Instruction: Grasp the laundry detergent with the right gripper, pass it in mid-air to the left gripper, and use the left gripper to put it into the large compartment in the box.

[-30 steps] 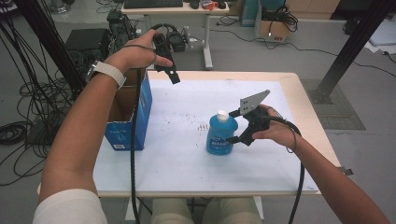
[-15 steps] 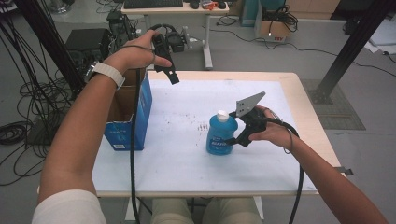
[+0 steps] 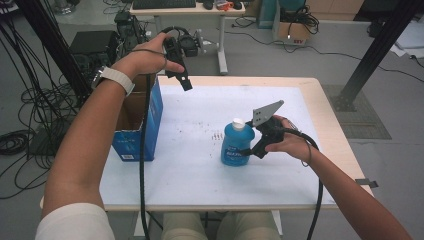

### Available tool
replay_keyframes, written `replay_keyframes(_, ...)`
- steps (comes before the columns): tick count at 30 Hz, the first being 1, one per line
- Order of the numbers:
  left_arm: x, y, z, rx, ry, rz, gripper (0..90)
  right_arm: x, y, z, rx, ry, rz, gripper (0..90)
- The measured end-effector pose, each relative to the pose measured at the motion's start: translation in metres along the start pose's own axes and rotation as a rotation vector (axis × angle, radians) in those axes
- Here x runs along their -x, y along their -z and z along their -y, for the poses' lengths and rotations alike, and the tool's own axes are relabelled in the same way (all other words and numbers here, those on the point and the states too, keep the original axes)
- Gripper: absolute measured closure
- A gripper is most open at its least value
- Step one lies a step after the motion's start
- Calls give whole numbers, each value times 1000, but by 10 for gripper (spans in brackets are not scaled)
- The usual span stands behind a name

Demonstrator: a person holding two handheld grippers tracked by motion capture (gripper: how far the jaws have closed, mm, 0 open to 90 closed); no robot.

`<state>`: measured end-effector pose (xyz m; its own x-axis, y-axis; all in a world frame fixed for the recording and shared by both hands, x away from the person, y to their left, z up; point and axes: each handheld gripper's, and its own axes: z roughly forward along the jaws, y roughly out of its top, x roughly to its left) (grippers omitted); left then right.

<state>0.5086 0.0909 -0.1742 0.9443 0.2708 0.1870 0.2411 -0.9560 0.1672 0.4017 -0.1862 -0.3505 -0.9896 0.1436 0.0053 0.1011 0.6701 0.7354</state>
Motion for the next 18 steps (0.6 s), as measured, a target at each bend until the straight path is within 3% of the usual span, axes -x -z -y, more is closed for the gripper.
replay_keyframes(9,-1,-1,2,16,6,1,113,0,-2,0,10,9,-5,106)
replay_keyframes(10,-1,-1,3,15,6,1,113,1,-3,0,22,28,-7,113)
replay_keyframes(14,0,0,2,0,5,0,113,0,-4,2,26,5,-13,120)
replay_keyframes(18,0,-1,2,4,4,0,113,0,-4,2,28,17,-16,129)
